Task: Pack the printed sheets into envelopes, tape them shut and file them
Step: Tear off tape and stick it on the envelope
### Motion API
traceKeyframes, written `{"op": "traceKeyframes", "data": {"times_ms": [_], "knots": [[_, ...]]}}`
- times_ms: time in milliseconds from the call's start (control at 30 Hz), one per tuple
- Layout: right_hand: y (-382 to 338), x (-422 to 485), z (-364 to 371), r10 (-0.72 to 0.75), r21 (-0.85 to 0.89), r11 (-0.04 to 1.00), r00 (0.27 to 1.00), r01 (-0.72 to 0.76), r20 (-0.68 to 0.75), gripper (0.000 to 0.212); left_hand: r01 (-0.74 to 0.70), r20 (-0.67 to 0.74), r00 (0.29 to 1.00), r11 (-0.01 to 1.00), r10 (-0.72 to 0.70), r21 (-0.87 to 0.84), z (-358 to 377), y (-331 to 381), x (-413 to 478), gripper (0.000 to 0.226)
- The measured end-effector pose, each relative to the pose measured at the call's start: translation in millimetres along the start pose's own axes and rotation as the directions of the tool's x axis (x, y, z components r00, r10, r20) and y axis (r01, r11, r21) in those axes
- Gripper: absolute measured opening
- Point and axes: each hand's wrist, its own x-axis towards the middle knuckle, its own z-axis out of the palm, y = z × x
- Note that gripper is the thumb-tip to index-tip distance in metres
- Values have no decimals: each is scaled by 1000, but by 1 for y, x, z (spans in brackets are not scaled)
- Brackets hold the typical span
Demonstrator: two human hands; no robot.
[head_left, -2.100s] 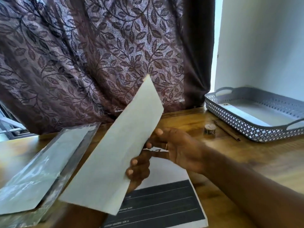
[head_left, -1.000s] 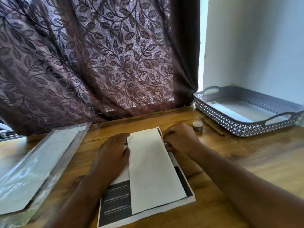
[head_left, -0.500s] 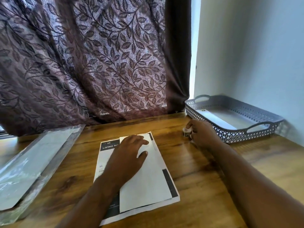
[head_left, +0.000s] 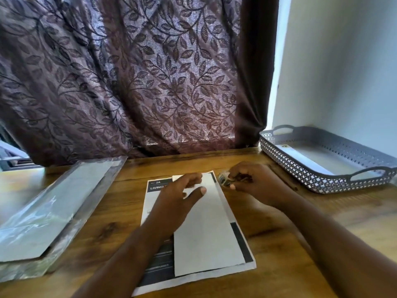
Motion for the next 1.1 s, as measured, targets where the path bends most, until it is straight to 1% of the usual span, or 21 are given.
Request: {"op": "traceKeyframes", "data": {"times_ms": [67,167,300,400,467,500,567,633,733,867,900,967,1033,1100], "knots": [[-13,0,10,-121,69,991,991,116,62,23,21,42,999,994,-16,-105,-1,-1,1,45],[-21,0,20,-272,94,960,956,263,109,25,31,64,998,984,-20,-173,0,-5,3,43],[-21,-2,19,-315,136,943,947,304,68,31,-28,75,996,990,39,-142,0,-7,3,28],[-23,-3,17,-325,170,933,945,318,14,37,-61,60,996,991,69,-123,0,-5,2,22],[-27,-4,18,-268,240,935,963,260,-1,38,-53,17,998,989,56,-135,0,-2,1,22],[-29,-5,19,-206,324,926,979,192,9,41,-42,-17,999,989,40,-140,0,-1,1,22],[-33,-7,22,-96,511,857,995,62,41,49,-33,-95,995,986,17,-164,0,2,0,21],[-37,-9,25,-52,610,792,997,8,55,54,-39,-163,987,983,9,-179,1,4,-2,26],[-43,-9,30,-18,677,736,999,-17,44,52,-51,-227,974,985,12,-167,2,8,-4,40],[-46,-8,30,2,748,663,999,-30,38,56,-84,-229,972,984,46,-159,-1,13,-4,52],[-47,-8,30,4,767,640,999,-34,41,56,-92,-229,972,982,53,-162,-2,13,-4,52],[-47,-7,28,-5,793,609,999,-37,51,56,-109,-233,970,979,68,-170,-6,12,-4,42],[-48,-8,27,-18,788,614,998,-31,52,57,-144,-244,964,978,105,-148,-8,12,-4,33],[-48,-9,27,-19,785,618,998,-30,53,58,-176,-259,955,978,143,-110,-8,12,-4,32]]}}
